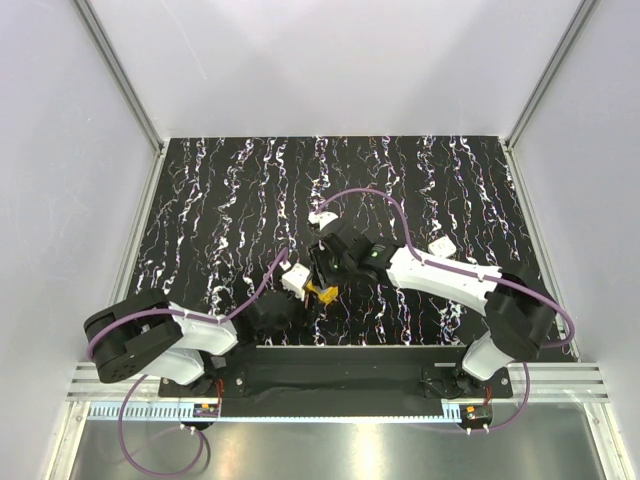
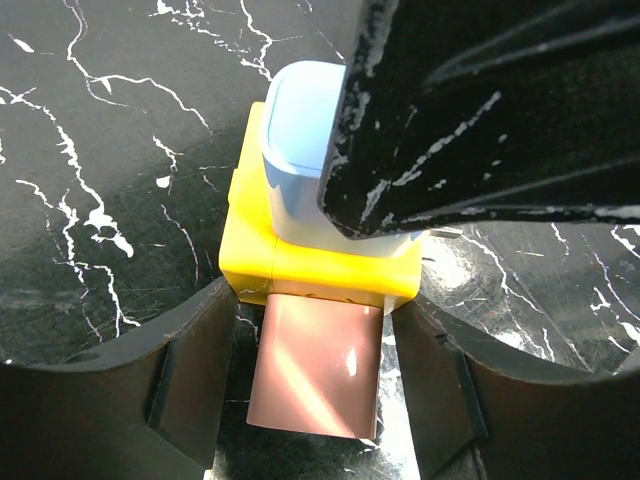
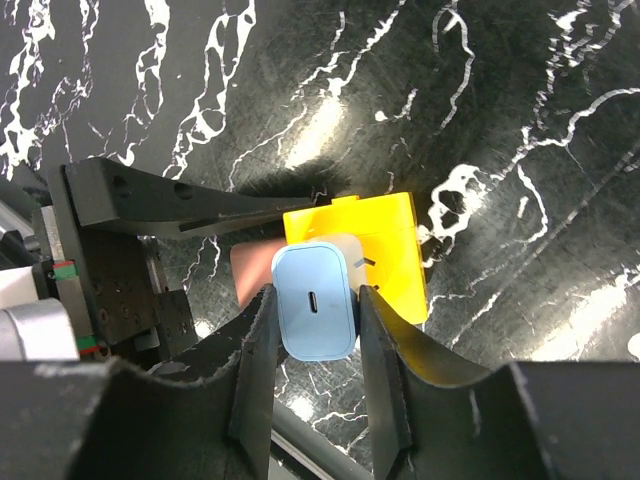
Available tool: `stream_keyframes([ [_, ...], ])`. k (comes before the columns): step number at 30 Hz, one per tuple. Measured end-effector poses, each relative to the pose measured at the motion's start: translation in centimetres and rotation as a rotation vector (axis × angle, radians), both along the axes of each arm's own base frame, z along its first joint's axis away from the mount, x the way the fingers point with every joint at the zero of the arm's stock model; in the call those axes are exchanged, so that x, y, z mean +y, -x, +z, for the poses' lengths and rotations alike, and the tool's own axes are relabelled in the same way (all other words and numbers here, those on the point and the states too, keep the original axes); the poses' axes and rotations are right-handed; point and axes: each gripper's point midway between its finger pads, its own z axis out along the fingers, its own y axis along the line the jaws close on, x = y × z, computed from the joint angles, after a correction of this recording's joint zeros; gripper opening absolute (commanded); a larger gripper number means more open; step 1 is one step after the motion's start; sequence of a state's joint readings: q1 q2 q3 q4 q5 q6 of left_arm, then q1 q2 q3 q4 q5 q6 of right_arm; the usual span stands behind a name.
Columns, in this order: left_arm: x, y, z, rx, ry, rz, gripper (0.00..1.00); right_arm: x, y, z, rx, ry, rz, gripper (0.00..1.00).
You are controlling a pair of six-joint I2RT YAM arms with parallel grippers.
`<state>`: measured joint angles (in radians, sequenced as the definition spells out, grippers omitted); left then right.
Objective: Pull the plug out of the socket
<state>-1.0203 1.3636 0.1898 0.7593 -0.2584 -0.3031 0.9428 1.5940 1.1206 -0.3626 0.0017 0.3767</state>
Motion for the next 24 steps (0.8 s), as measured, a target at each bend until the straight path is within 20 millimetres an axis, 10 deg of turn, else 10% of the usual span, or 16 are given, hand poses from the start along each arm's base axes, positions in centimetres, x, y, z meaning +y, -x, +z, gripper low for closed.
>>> stream_keyframes([
  [24, -2.9, -1.0, 1.2, 0.002, 0.046, -0.003, 0.0, -3.2, -1.2, 1.5, -0.096, 0.005, -0.184, 0.0],
])
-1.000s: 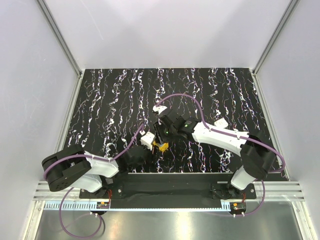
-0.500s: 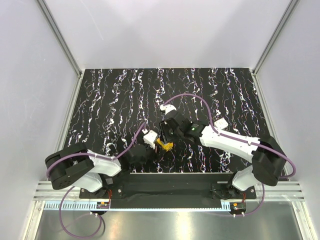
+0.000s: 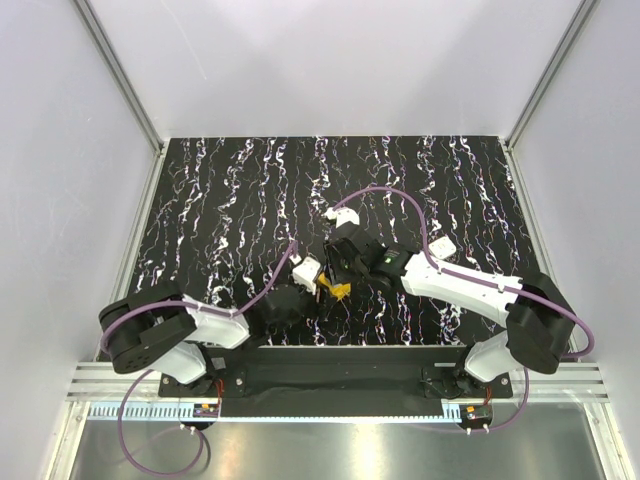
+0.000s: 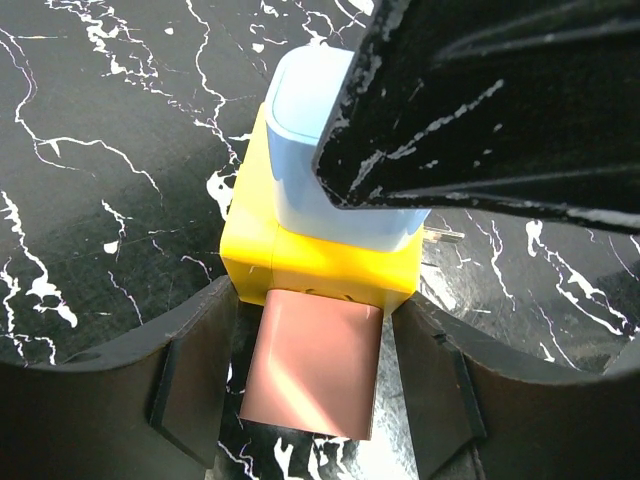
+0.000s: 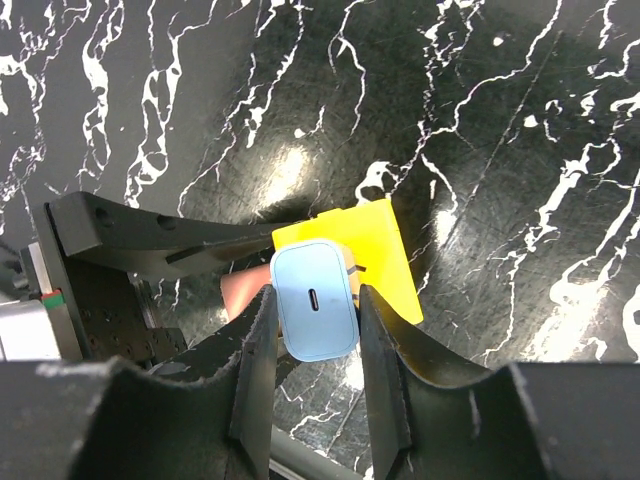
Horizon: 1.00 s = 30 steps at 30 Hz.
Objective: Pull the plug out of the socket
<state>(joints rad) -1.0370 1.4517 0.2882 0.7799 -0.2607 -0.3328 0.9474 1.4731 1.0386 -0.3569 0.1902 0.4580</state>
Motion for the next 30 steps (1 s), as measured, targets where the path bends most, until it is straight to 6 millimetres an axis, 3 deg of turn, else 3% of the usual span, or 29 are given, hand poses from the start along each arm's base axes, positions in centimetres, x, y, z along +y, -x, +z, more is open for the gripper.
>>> stream_keyframes([
  [16, -1.0, -0.1, -0.1, -0.004, 0.065, 0.019, 0.0, -0.7, -0.4, 0.3, -0.023, 0.057, -0.024, 0.0],
  [22, -1.0, -0.5, 0.6, -0.026, 0.09, 0.046, 0.0, -0.3, -0.8, 1.2, -0.02, 0.096, 0.006, 0.0],
  [30, -0.5, -0.6, 0.2, -0.029, 0.065, 0.078, 0.0, 0.4, -1.1, 0.7, 0.053, 0.136, 0.063, 0.0],
])
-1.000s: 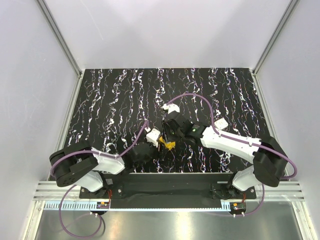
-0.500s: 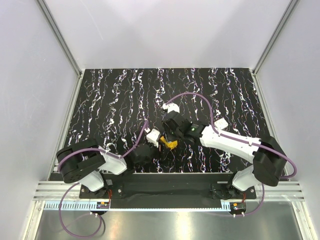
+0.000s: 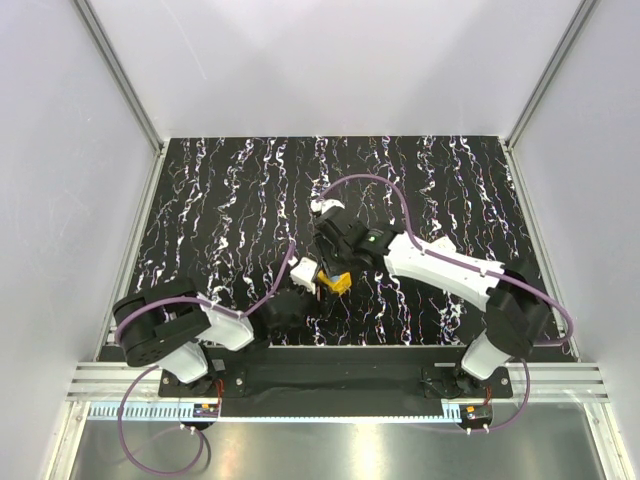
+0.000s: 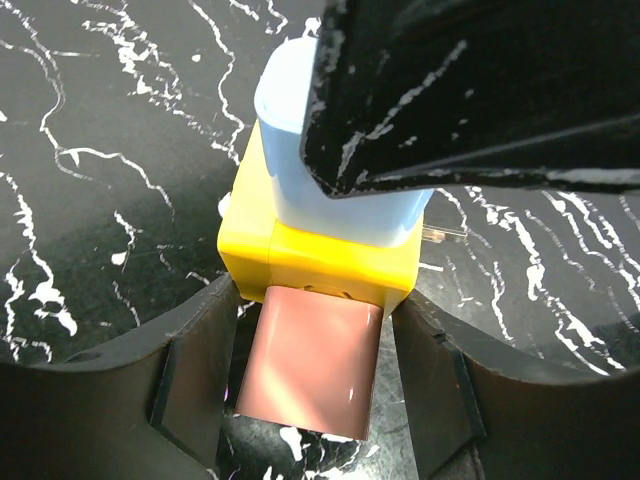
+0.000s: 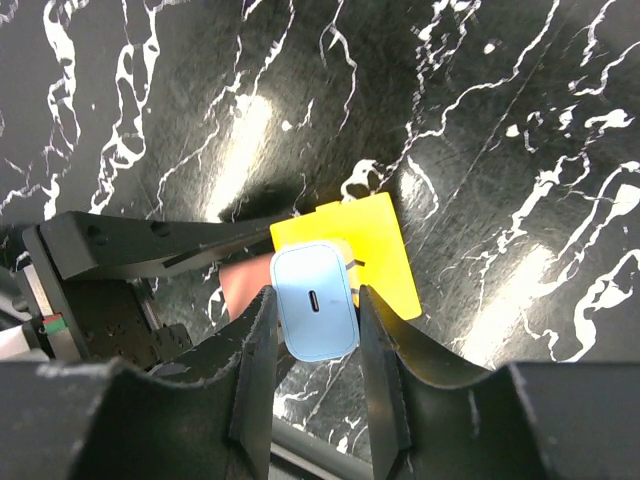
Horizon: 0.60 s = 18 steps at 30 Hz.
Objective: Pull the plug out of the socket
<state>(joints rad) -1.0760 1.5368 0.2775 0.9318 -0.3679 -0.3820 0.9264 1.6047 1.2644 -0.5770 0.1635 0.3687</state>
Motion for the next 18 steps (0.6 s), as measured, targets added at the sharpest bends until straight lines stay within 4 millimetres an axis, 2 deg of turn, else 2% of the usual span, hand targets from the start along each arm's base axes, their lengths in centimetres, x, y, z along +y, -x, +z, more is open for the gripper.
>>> stream_keyframes([
  [8, 0.8, 0.2, -0.2, 0.013, -0.024, 0.029, 0.0, 0.8, 0.1, -0.3, 0.045, 0.015, 0.035, 0.0],
  [15, 0.1, 0.5, 0.1, 0.012, -0.018, 0.01, 0.0, -0.5, 0.5, 0.0, 0.032, -0.043, 0.011, 0.0],
  [18, -0.1, 0.6, 0.2, 0.013, -0.021, 0.007, 0.0, -0.5, 1.0, 0.1, -0.012, -0.039, 0.012, 0.0],
])
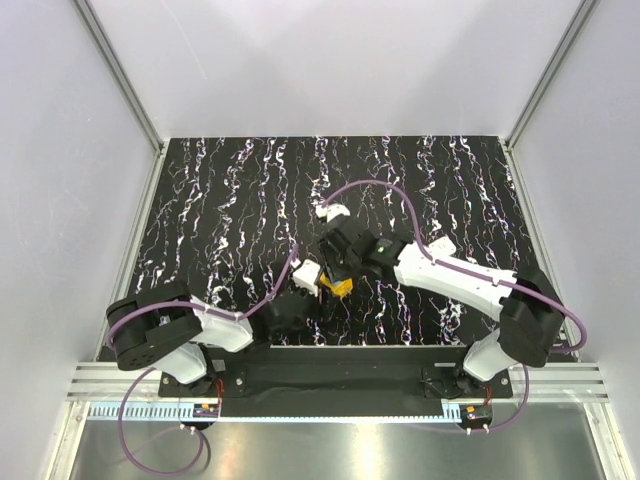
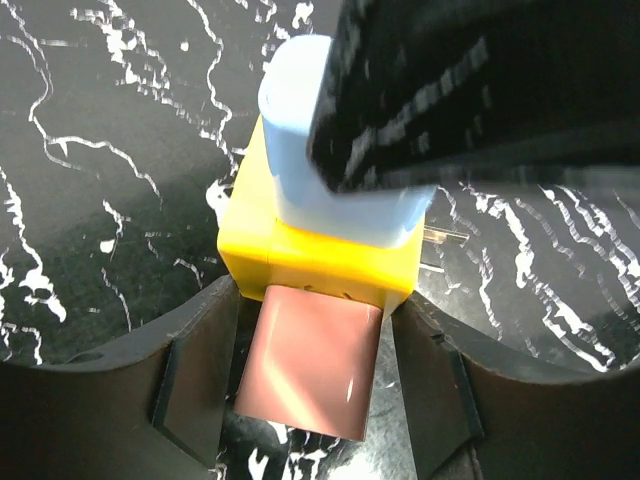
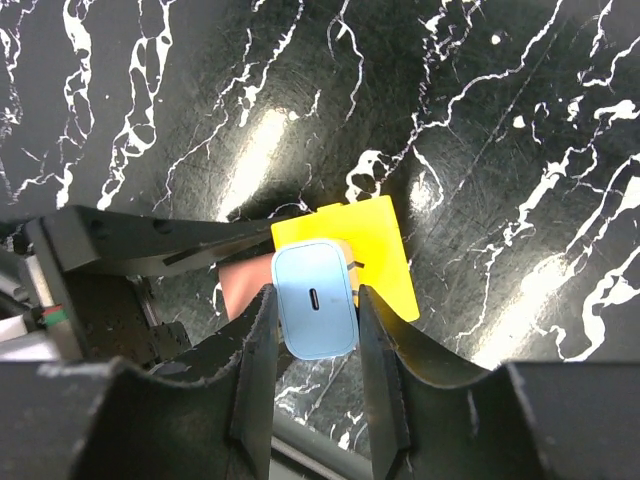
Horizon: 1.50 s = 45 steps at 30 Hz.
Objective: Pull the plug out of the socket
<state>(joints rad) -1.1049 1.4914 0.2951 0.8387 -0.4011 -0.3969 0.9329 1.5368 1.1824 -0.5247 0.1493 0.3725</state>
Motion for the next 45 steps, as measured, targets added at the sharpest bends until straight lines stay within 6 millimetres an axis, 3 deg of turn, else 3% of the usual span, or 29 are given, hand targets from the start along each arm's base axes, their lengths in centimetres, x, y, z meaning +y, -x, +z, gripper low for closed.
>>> stream_keyframes([
  [8, 0.3, 1.5, -1.9, 0.032, -0.094, -0.059, 0.0, -0.3, 2.6, -1.1, -0.159, -0.041, -0.048, 0.0],
  [18, -0.1, 0.9, -0.8, 0.001, -0.048, -0.036, 0.0, 0.0, 1.6, 0.6, -0.177, 0.026, -0.057, 0.0],
  [25, 0.4, 1.2, -0.6, 0.012, -0.068, -0.038, 0.01, 0.2, 2.0, 0.4, -0.147, 0.024, -0.045, 0.0],
  [30, 1.0, 1.5, -0.4, 0.025, -0.099, -0.038, 0.2, 0.6, 2.1, 0.5, -0.136, -0.009, -0.055, 0.0],
  [31, 1.2, 1.5, -0.4, 0.027, -0.107, -0.04, 0.28, 0.7, 2.2, 0.4, -0.132, -0.016, -0.055, 0.0],
  [37, 1.7, 1.8, -1.1, 0.046, -0.139, -0.041, 0.47, 0.9, 2.4, -0.4, -0.118, -0.046, -0.067, 0.0],
  [38, 1.7, 1.8, -1.1, 0.047, -0.14, -0.042, 0.58, 0.9, 2.4, -0.4, -0.118, -0.049, -0.07, 0.0],
  [40, 1.7, 1.9, -1.2, 0.047, -0.143, -0.043, 0.68, 0.9, 2.4, -0.4, -0.115, -0.05, -0.073, 0.0],
  [45, 2.0, 1.9, -1.3, 0.044, -0.152, -0.043, 0.81, 0.5, 2.2, -0.8, -0.108, -0.048, -0.103, 0.0],
])
